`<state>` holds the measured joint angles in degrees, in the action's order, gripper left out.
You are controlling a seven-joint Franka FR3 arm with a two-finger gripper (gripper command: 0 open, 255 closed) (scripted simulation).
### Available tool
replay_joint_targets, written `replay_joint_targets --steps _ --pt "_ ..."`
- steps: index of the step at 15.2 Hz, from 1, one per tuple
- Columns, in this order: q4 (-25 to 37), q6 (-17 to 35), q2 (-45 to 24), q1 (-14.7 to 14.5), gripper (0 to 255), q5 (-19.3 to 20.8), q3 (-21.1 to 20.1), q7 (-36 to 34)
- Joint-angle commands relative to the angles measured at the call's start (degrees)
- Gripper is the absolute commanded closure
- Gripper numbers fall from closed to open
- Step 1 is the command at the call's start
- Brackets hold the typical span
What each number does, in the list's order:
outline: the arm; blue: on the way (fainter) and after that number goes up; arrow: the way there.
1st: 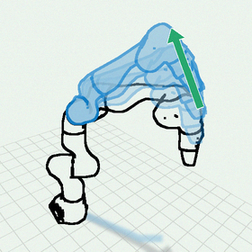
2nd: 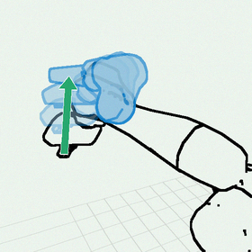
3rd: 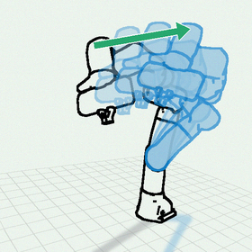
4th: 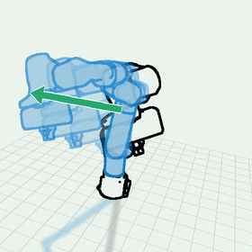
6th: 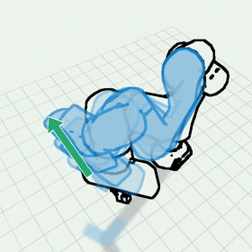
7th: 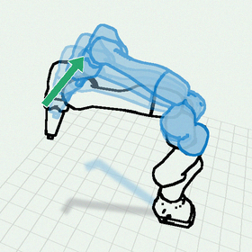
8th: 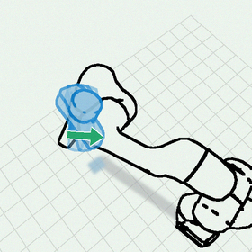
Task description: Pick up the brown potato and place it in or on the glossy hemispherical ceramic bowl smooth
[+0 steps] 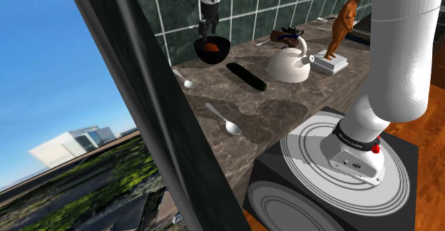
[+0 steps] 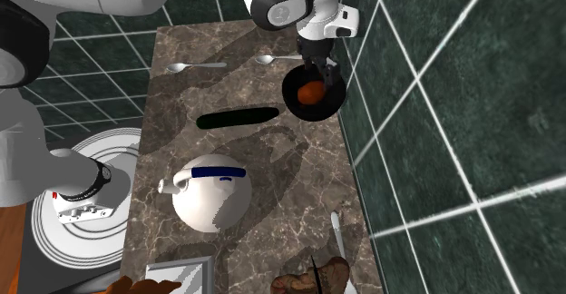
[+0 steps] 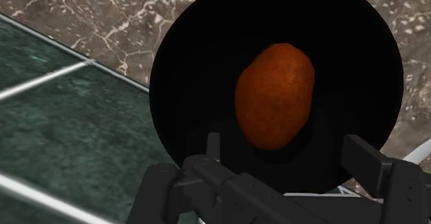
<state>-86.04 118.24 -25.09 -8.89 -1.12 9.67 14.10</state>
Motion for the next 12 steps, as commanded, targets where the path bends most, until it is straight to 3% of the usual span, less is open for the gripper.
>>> replay_joint_targets --steps 1,4,8,12 --pt "0.0 0.0 0.0 0.0 0 0.0 0.0 0.0" --pt "0.0 0.0 0.0 0.0 0 0.0 0.0 0.0" --pt "3.7 -6.0 2.4 -0.3 0 0.4 0.1 -0.2" --pt "3.7 -6.0 2.4 -0.3 0 0.4 0.1 -0.2"
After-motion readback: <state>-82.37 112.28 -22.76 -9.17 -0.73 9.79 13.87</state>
